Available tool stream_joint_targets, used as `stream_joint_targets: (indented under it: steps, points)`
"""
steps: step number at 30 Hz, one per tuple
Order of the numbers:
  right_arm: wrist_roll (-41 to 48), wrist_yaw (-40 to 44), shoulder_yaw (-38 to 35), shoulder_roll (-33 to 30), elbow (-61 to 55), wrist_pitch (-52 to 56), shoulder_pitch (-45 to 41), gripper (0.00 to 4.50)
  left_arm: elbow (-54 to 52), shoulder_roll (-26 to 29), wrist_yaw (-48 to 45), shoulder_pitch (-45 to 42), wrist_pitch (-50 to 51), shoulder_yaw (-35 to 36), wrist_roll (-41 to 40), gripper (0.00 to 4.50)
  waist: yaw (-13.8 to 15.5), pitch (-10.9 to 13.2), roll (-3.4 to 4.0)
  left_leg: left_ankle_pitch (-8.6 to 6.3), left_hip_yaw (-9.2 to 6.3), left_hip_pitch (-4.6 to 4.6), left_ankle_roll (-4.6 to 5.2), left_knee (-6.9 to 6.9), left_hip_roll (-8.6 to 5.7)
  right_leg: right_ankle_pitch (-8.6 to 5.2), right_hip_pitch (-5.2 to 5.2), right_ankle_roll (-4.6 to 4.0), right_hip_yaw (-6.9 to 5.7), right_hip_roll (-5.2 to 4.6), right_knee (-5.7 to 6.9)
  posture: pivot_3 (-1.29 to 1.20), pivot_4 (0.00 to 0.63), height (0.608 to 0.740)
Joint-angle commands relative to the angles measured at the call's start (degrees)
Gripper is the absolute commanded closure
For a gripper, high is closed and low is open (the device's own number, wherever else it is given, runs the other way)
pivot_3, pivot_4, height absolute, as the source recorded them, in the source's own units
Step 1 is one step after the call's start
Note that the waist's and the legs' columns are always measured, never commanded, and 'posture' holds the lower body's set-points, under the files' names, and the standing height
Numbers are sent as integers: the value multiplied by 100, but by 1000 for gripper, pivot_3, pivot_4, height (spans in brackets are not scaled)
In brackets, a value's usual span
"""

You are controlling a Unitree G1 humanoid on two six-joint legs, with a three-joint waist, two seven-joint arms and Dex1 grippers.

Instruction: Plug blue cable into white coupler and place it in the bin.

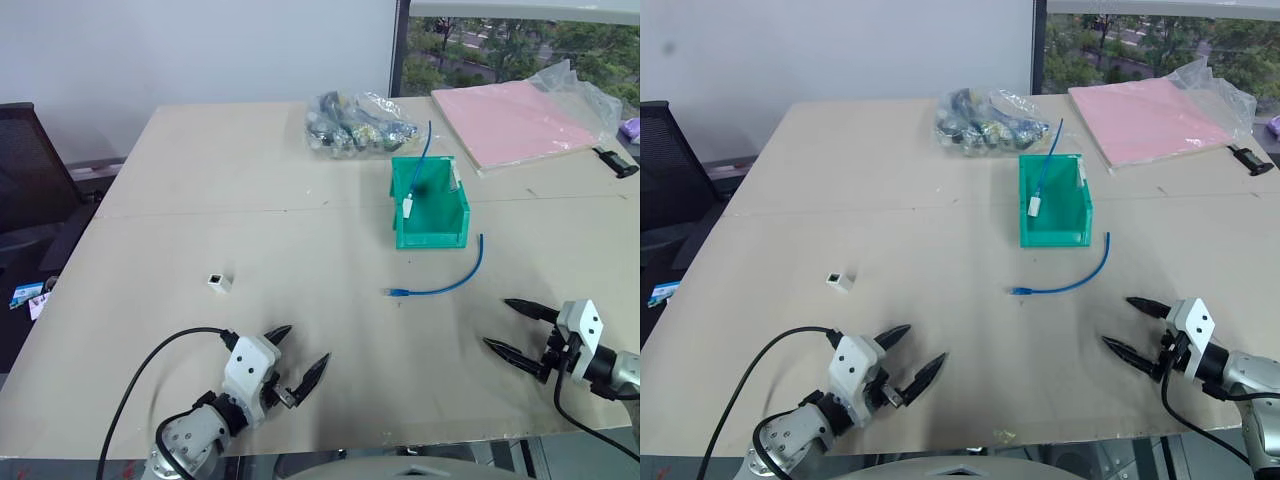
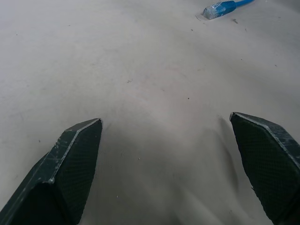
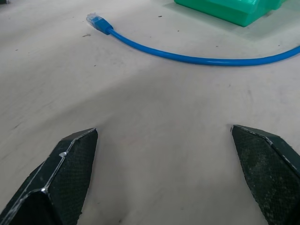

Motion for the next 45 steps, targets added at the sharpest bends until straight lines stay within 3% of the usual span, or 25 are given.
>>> stream_joint_targets:
  steps: [1,26,34,39,45]
  points:
    - [44,89,77,-34,-116,-9,-26,15,89,9,34,99,36,4,41,0,-6,0,-1,0,0,0,0,1,0,0,0,-1,0,0,0,0,150,728]
    - [49,179,361,2,-317,-106,-405,15,292,119,-101,-416,29,97,-30,0,-4,-1,3,1,0,4,0,6,0,2,5,2,-2,1,0,0,150,728]
    - [-507,-74,1453,-34,-835,752,-1677,15,469,881,-1132,-1346,106,120,-376,0,-34,16,-12,2,-1,-1,1,7,-1,15,-7,-7,-4,4,1,0,150,728]
    - [-1021,73,2275,56,-298,1031,-2721,15,792,1447,-2064,-2315,159,-41,-541,0,-33,26,-25,17,-3,-17,24,6,-7,31,-23,-9,-4,5,2,0,150,728]
    - [-1408,145,2720,217,336,814,-3236,15,1069,1760,-2727,-2907,196,-78,-693,0,-61,28,-28,27,-3,-19,6,1,-14,31,-24,-7,1,4,-1,0,150,728]
